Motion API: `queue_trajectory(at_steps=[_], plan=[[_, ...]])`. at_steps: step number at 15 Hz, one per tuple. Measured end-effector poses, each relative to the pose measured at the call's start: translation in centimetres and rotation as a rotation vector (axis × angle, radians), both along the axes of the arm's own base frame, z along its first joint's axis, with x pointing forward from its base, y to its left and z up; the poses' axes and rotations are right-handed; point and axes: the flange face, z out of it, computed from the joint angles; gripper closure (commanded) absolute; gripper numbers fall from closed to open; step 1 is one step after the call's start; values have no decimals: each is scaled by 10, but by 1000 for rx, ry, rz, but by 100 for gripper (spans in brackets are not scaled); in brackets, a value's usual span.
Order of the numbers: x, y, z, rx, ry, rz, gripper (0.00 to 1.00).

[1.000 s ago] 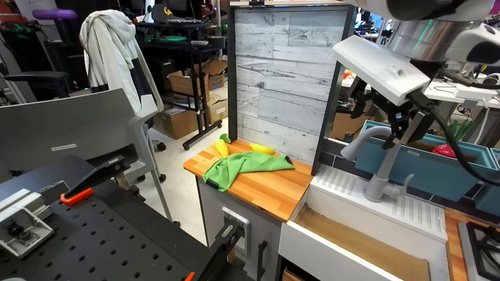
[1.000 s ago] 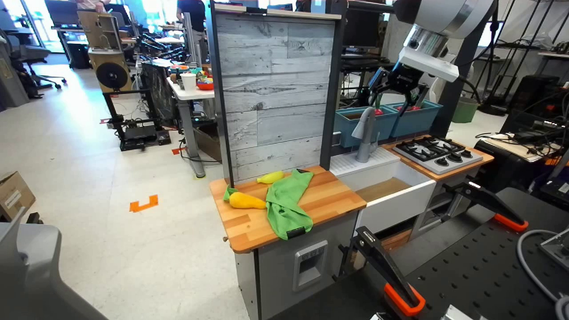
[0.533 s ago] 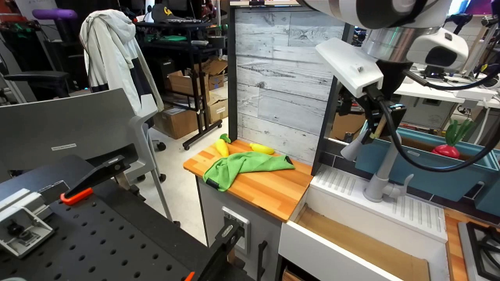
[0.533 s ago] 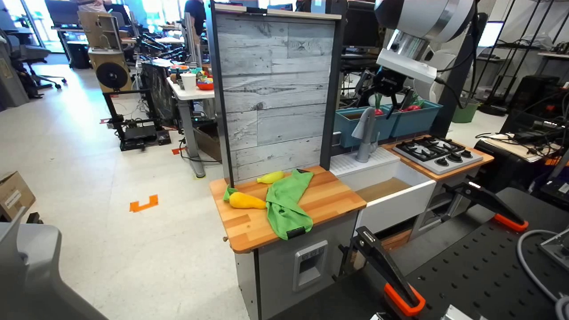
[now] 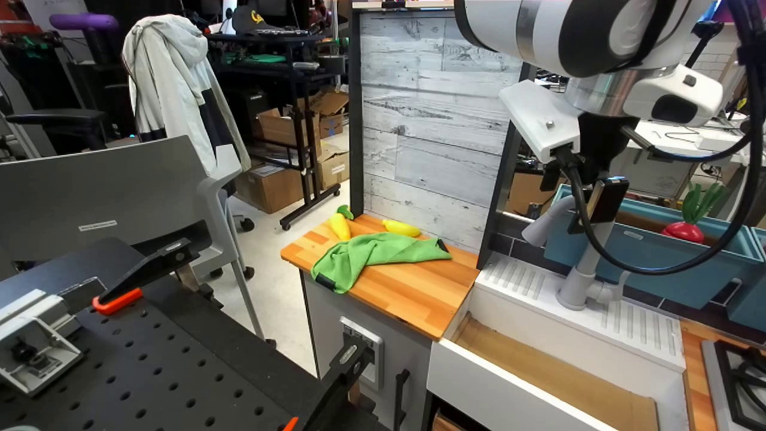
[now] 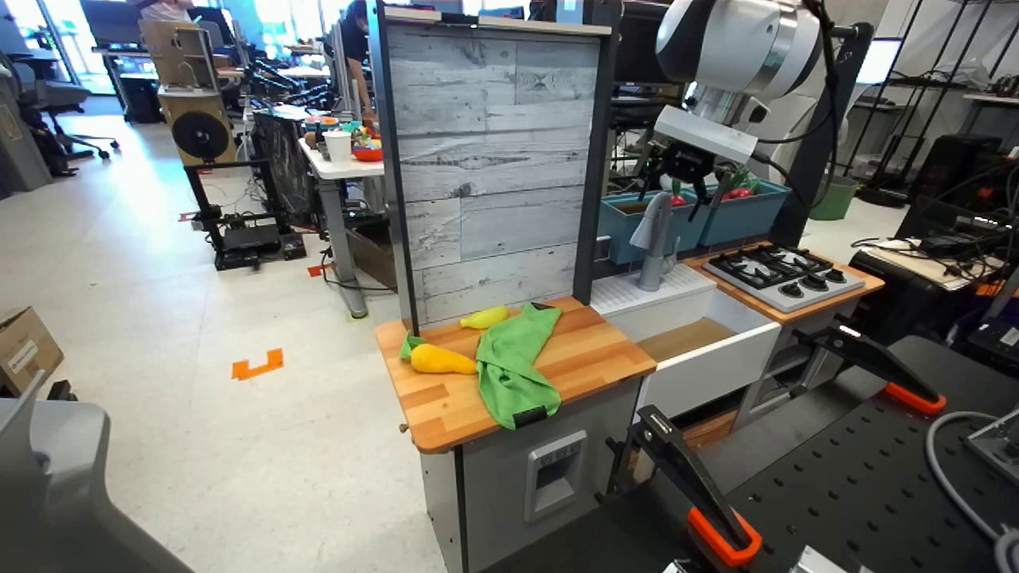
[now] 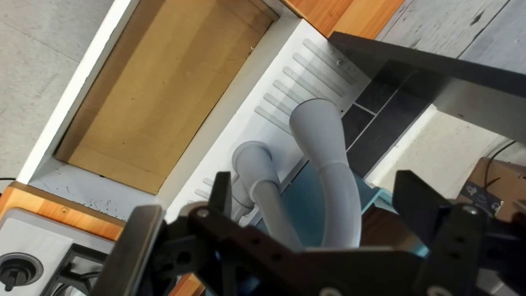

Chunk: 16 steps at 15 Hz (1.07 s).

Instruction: Move the towel to the left then move the tap nozzle to the left then to the right

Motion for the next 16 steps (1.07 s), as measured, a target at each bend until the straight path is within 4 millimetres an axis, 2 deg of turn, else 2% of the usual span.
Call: queue_trajectory(at_steps=[1,2,3,12,16], plan=[[3,0,-4,-5,2,-13,0],[7,2,-8,-9,6,-24,25],[10,4,-11,-10,10,-33,26],[37,25,-28,-8,57,-59,95],[38,23,-27,-4,87,-50,93]])
